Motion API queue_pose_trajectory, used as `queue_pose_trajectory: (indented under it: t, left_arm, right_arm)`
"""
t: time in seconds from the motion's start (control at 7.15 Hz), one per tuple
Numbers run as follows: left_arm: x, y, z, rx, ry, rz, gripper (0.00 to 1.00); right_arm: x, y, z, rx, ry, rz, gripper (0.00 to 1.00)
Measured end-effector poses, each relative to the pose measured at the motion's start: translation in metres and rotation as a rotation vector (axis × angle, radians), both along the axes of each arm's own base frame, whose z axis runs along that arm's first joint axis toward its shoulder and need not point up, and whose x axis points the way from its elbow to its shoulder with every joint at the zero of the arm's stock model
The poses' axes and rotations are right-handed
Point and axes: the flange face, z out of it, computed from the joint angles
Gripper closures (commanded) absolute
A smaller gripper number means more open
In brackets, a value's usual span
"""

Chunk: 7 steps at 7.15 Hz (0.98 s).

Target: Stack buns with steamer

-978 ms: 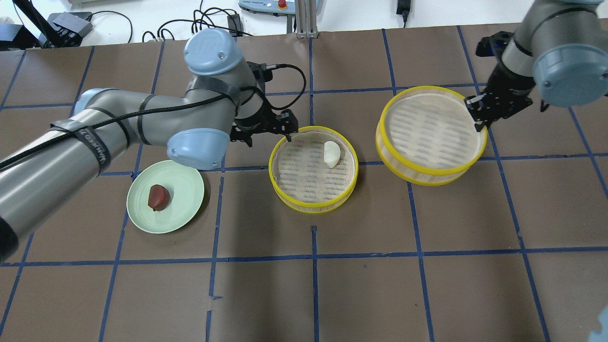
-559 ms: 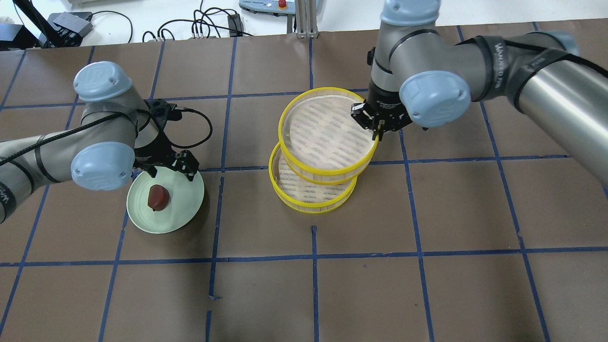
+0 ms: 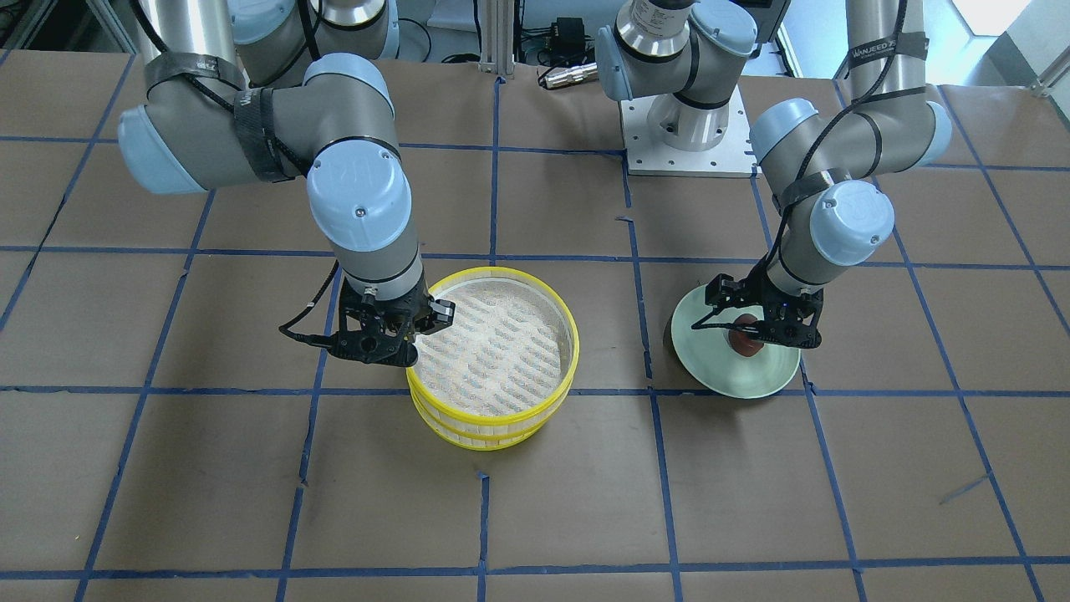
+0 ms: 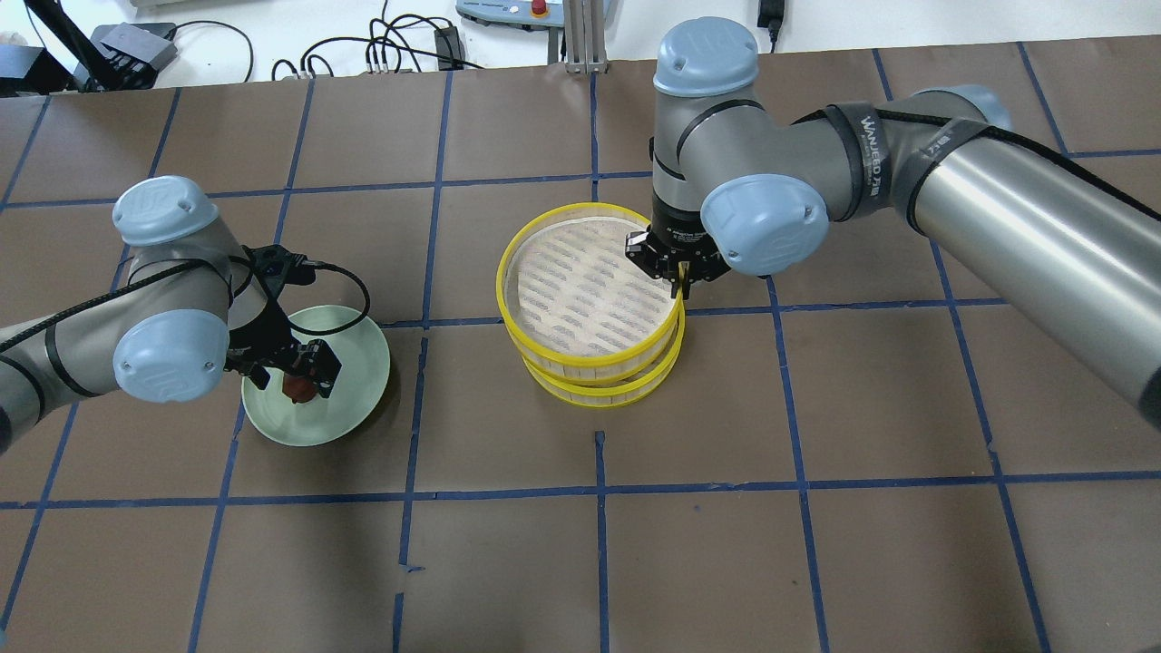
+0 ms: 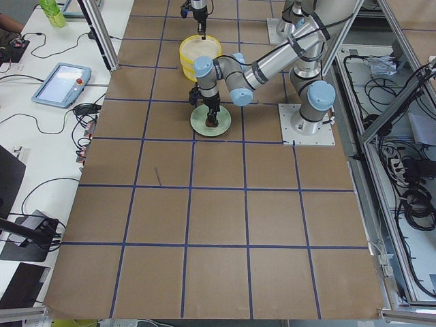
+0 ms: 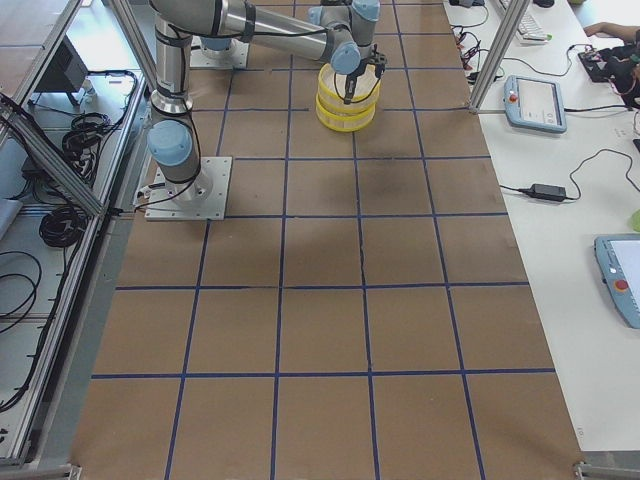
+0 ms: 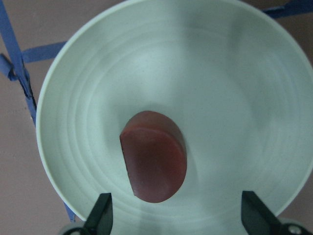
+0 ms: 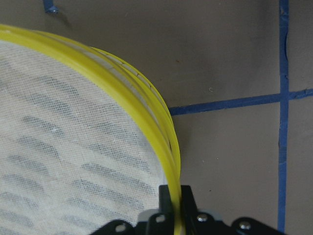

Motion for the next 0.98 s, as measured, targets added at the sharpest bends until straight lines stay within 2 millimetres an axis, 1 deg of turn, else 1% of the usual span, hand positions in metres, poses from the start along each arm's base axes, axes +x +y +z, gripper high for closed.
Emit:
queue_pose_trajectory:
  t: [0.14,0.42,0.56,0.7,0.98]
  left_arm:
    - [0.001,-0.002,-0.003,-0.010,-0.002,-0.005,0.98]
    - [0.003,-0.008,-0.007,-0.039,-0.004,-0.003,1.00]
    - [0.004,-0.013,-0.004,-0.072,-0.011,-0.002,1.00]
    - [0.005,-0.017,0.003,-0.104,-0.019,-0.001,0.99]
    - [0.002,-0.032,0.031,-0.166,-0.034,-0.012,0.99]
  right_arm:
    - [-0.001,0.001,-0.002,0.000,0.010,0.004,0.92]
    - [-0.004,0.000,-0.004,-0.004,0.040,0.009,0.92]
    - [-0.004,0.001,-0.005,-0.003,0.044,0.009,0.91]
    - [-0.004,0.001,-0.007,0.000,0.044,0.010,0.91]
    - [-0.004,0.003,-0.008,0.004,0.041,0.010,0.91]
